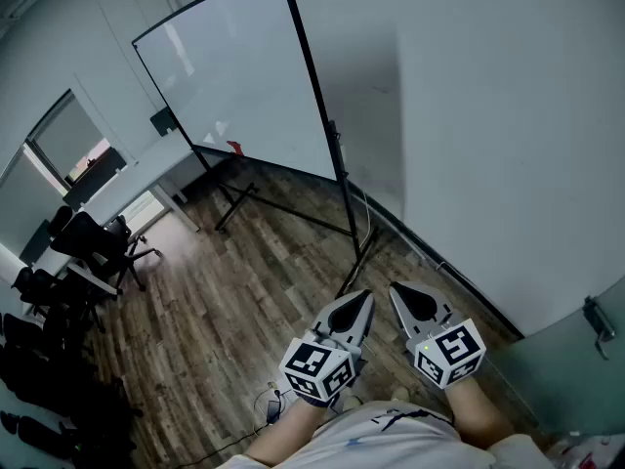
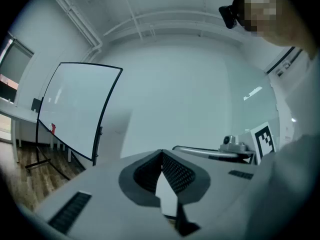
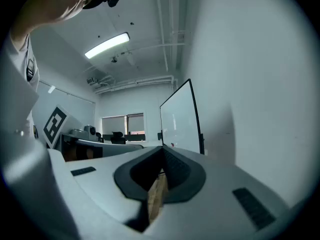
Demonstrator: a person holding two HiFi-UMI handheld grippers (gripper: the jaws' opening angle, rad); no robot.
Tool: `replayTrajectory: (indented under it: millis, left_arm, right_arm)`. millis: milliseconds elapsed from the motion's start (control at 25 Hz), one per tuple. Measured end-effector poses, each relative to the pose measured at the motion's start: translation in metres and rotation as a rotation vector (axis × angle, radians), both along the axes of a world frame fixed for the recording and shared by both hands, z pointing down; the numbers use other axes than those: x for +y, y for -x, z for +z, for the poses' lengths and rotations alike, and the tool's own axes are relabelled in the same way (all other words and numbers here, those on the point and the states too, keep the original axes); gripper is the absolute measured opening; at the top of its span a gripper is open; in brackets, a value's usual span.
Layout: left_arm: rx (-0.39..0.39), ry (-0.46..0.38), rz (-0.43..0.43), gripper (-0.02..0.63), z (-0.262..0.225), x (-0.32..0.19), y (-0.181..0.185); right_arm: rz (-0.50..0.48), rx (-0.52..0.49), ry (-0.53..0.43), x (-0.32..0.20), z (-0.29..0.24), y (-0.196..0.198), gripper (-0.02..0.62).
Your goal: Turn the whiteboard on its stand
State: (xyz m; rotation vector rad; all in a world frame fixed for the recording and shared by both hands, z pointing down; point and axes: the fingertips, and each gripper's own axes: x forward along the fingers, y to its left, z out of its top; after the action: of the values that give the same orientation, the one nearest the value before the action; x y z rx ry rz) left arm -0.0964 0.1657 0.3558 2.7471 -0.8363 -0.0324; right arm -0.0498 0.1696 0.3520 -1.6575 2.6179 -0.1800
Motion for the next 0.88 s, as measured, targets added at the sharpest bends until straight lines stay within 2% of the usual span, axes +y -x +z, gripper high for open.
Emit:
replayTrajectory:
  millis: [320,480,680,880]
  left_arm:
    - [-0.008,0.005,0.005,0.012,0.005,0.003,-0.01]
    - [-0.008,0.005,0.006,0.012,0.006,0.003,-0.015]
    - [0.047,-0.006,-0.007,0.011,-0.01,-0.008,-0.011]
    - [0.046,-0.001,-0.069,0.011,-0.009,-0.017,-0.019]
  right_arm:
    - [0.001,0.0,-0.002,0.003,0.002,-0.008,0.012]
    - [-0.009,-0.055,-0.012,0.007,-0.003,-0.018,0.012]
    - [0.008,-0.113,-0.045,0.012,-0.018,-0.046,0.012]
    - [0.015,-0.124,-0.036,0.012,-0.011,-0.076,0.012]
